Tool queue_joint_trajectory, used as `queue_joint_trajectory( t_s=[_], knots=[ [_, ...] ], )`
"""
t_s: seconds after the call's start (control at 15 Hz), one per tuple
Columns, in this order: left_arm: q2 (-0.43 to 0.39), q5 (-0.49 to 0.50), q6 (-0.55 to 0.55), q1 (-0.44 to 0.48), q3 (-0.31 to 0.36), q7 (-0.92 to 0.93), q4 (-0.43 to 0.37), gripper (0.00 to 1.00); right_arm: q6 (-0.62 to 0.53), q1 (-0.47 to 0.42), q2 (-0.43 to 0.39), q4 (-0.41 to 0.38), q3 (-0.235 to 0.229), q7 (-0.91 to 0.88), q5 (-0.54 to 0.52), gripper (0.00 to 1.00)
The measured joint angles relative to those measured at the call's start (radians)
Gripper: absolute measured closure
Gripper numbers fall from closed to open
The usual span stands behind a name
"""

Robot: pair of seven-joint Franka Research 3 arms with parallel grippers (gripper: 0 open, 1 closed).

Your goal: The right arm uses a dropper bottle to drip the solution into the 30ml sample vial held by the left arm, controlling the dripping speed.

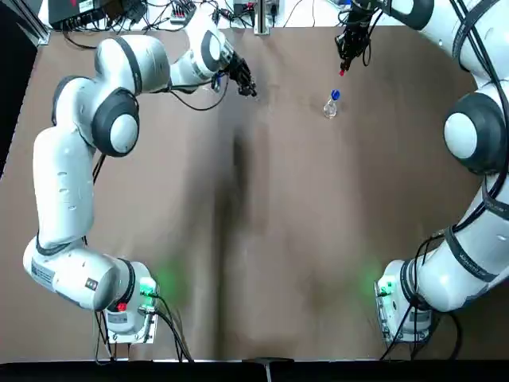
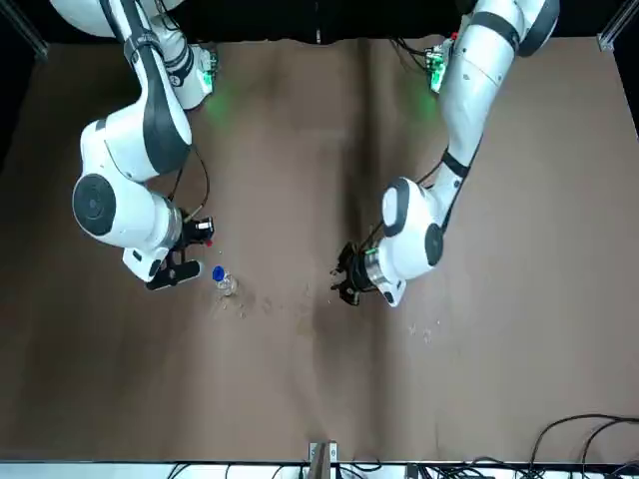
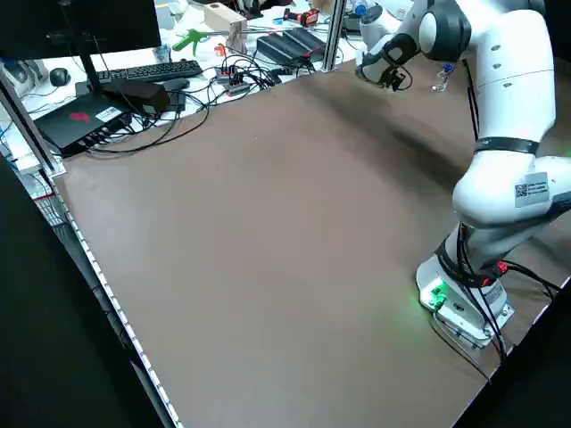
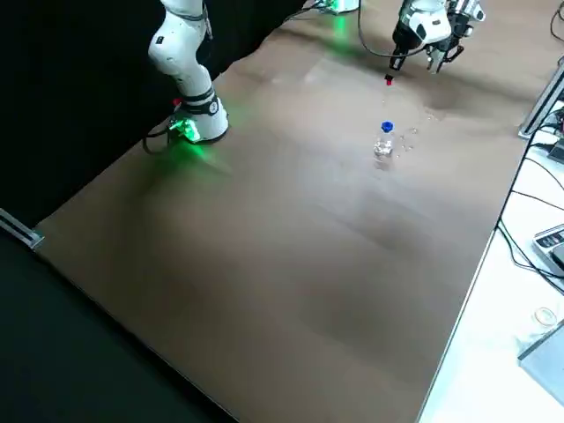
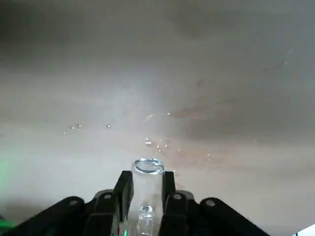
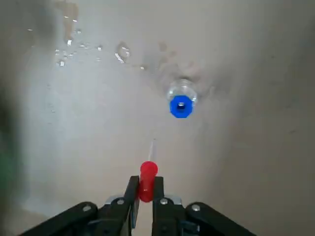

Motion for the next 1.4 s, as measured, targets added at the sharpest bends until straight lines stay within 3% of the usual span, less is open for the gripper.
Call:
queue_joint_trajectory(
  t_s=[0.67, 1.4],
  knots=[
    [0.0, 0.002, 0.102, -0.137, 0.019, -0.126, 0.021, 0.69, 0.0, 0.013, -0.004, 0.001, 0.004, 0.0, 0.17, 0.86],
    [0.0, 0.002, 0.112, -0.148, 0.033, -0.17, 0.024, 0.69, 0.021, 0.039, -0.005, 0.032, 0.004, 0.001, 0.332, 0.86]
  ],
)
